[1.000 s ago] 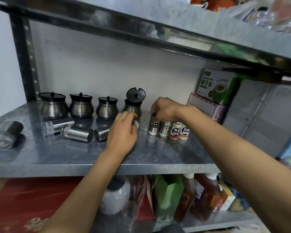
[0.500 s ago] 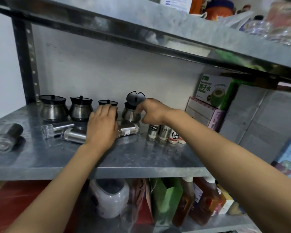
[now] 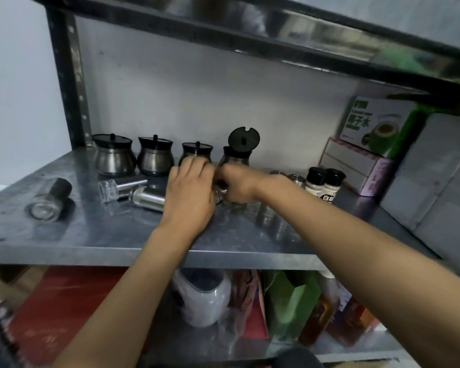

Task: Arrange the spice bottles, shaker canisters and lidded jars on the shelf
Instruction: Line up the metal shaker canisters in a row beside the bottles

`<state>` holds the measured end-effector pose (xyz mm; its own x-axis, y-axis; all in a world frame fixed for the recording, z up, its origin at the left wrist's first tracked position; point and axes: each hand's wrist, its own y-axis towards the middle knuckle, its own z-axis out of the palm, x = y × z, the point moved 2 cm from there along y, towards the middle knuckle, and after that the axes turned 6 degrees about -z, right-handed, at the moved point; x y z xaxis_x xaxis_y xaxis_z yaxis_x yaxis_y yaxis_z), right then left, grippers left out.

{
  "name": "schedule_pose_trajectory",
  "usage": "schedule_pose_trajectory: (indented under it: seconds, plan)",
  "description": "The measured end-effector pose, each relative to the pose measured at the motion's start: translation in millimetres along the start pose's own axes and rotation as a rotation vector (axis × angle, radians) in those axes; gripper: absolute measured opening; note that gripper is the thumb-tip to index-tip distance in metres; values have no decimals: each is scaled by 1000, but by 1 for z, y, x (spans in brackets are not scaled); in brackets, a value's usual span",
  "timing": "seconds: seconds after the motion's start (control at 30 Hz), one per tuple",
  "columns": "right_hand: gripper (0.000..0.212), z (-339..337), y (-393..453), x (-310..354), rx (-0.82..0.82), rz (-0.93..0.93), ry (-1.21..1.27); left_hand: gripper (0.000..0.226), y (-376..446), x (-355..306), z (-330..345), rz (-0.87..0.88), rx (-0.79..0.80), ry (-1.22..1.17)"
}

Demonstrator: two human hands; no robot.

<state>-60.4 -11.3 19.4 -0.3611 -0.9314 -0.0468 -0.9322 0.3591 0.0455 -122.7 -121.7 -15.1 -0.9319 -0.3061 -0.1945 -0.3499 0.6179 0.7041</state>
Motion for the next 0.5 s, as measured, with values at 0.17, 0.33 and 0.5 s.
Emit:
schedule_pose_trajectory:
  seconds: [0.17, 0.33, 0.5]
  plan:
    - [30, 4, 0, -1, -23, -19, -13, 38, 0, 8, 2, -154, -3, -21]
    - [31, 0, -3, -7, -98, -9, 19, 37, 1, 7, 4, -163, 18, -14]
    - [22, -18, -11, -20, -161, 39, 94, 37, 0, 5, 3, -143, 21, -20]
